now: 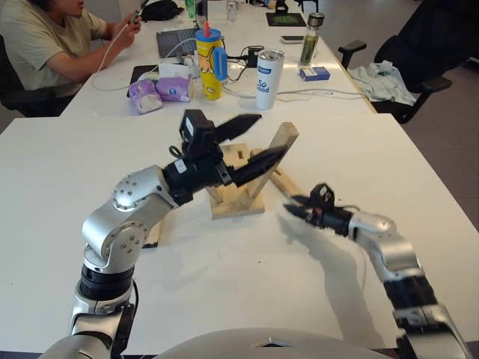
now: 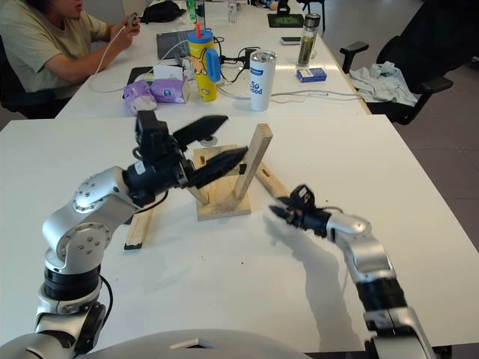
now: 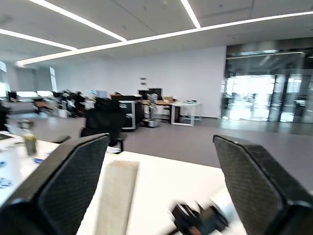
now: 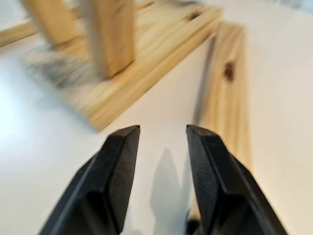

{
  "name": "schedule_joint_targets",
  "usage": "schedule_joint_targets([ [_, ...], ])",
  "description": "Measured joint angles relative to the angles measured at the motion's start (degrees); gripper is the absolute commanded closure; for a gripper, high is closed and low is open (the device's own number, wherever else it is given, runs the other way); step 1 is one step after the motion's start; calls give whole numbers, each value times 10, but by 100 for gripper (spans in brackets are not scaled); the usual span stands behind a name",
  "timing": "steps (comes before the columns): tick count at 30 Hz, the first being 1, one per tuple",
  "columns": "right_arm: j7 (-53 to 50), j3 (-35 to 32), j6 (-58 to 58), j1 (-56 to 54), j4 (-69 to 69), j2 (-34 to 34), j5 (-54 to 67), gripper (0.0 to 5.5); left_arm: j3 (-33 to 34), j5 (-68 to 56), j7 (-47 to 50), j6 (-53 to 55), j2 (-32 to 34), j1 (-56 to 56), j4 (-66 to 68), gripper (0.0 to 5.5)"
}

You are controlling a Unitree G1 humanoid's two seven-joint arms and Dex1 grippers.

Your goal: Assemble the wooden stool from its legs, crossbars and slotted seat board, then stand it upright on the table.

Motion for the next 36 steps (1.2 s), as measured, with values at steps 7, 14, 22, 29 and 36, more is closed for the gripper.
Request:
schedule_joint_targets([
  [7, -38, 3, -99, -149, 144, 84, -27, 376, -58, 17, -56, 50, 56, 30, 12, 157],
  [14, 27, 26, -106, -131, 91, 104, -20, 376, -85, 59, -137, 86, 167, 81, 44, 157],
  [22, 39, 110, -60, -99, -25, 163, -20, 376, -131, 123, -175, 104, 243, 169, 56, 157],
  [29, -13, 174, 15, -80, -102, 204, -53, 376, -178, 157, -144, 116, 212, 189, 40, 157],
  [36, -60, 120, -52, -146, 76, 124, -126, 376, -201, 203, -106, 116, 182, 189, 46, 157],
])
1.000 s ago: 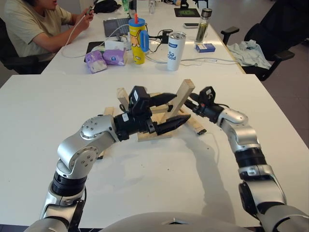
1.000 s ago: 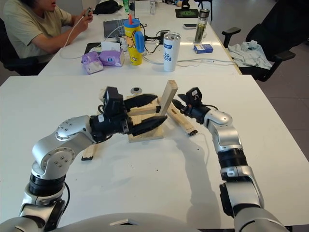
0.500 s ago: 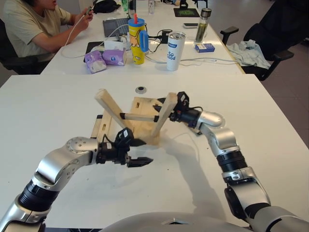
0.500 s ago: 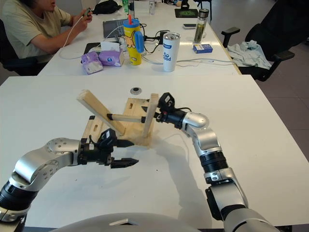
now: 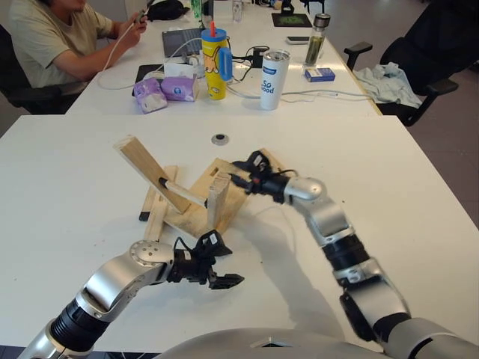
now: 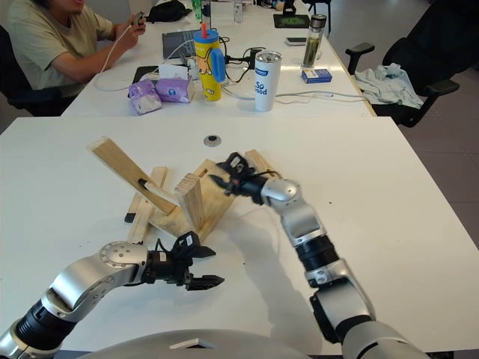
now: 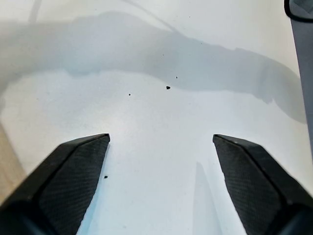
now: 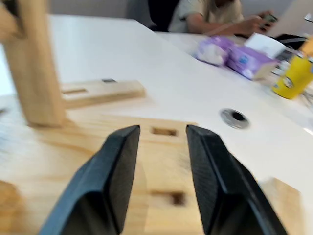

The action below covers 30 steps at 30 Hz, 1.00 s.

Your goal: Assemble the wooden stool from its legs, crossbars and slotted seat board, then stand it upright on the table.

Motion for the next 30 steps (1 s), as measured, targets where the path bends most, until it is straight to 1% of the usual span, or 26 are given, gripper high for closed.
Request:
schedule_joint_targets([
  [3, -1, 2, -59, -41, 94, -8, -32, 376, -6, 6, 1, 0, -8, -2, 1, 157],
  [7, 5, 20, -129, -88, 221, 2, -65, 376, -11, 14, 1, 0, -20, -7, 6, 157],
  [11, 18, 33, -174, -119, 298, 4, -91, 376, -12, 19, 0, -2, -26, -11, 13, 157],
  [16, 54, 85, -215, -166, 356, 1, -156, 376, -12, 32, 2, -11, -34, -14, 22, 157],
  [20, 87, 137, -236, -197, 361, -7, -205, 376, -9, 41, 3, -22, -36, -17, 35, 157],
  [23, 127, 162, -239, -199, 332, -26, -222, 376, -3, 51, 6, -30, -37, -22, 46, 157],
  [27, 167, 160, -221, -154, 235, -66, -211, 376, 13, 63, 17, -45, -39, -27, 68, 157],
  [30, 185, 146, -185, -106, 156, -89, -176, 376, 24, 76, 34, -57, -44, -34, 89, 157],
])
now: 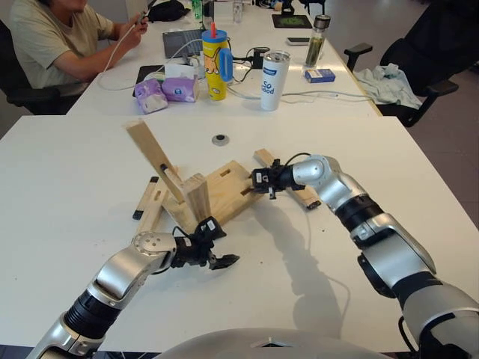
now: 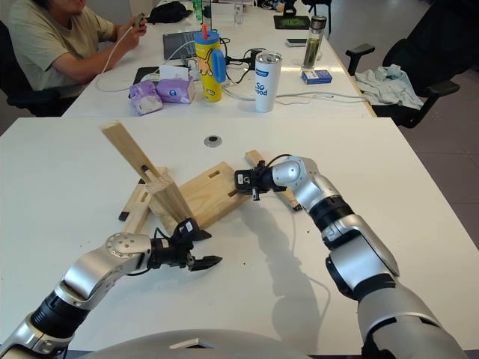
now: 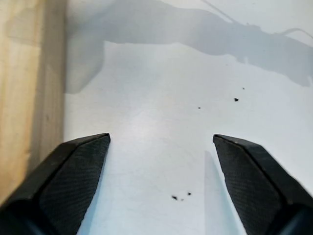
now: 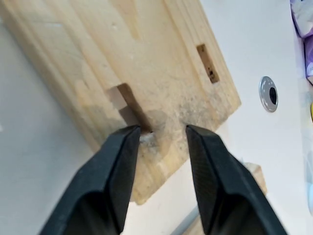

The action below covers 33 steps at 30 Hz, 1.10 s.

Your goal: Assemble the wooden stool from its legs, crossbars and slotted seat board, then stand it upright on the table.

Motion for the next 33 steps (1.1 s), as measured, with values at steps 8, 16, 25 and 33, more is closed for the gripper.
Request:
schedule_joint_targets([
  [8, 35, -12, 197, 173, -283, 9, 119, 376, 56, 56, 86, -14, -37, -51, 103, 157],
  [16, -42, -41, 257, 213, -338, 77, 148, 376, 75, 99, 111, -43, -50, -87, 167, 157],
  [25, -31, -80, 327, 290, -487, 31, 218, 376, 78, 113, 103, -33, -54, -80, 151, 157],
  [33, -11, -212, 418, 361, -572, -117, 272, 376, 100, 113, 105, -15, -53, -44, 107, 157],
])
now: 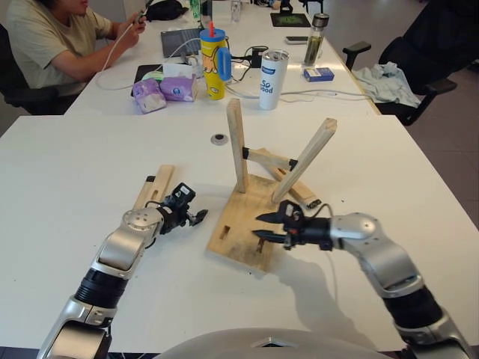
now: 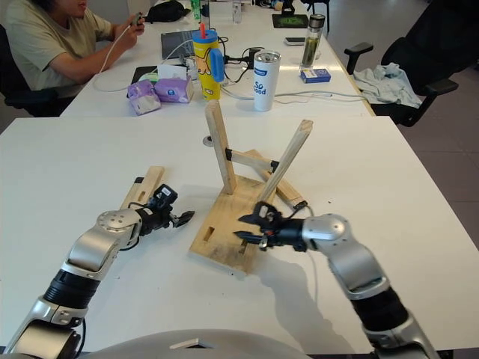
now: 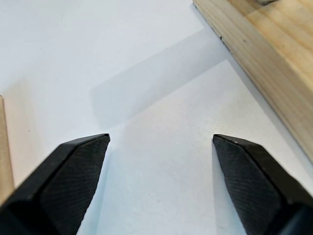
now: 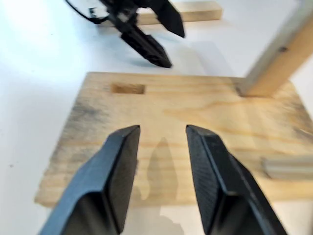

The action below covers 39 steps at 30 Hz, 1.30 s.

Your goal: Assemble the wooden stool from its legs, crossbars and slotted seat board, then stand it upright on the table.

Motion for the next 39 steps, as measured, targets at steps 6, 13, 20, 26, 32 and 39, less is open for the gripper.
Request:
schedule_joint_targets([
  [6, -46, 15, -44, -11, 90, -44, -79, 376, 4, 2, -1, 10, 0, 16, -19, 157],
  [13, -102, 77, -109, -43, 186, 18, -137, 376, -12, 7, -14, 7, -1, 9, -18, 157],
  [20, -172, 85, -154, -109, 304, 117, -149, 376, -21, 25, -22, 0, 6, -9, -3, 157],
  [26, -209, 55, -156, -113, 294, 138, -147, 376, -32, 45, -25, -20, 7, -21, 13, 157],
  [32, -226, -41, -103, -128, 245, 134, -88, 330, -30, 48, -23, -29, 5, -16, 14, 154],
  [39, -171, -24, -86, -194, 388, 112, -92, 217, -27, 50, -19, -42, -8, -20, 30, 154],
])
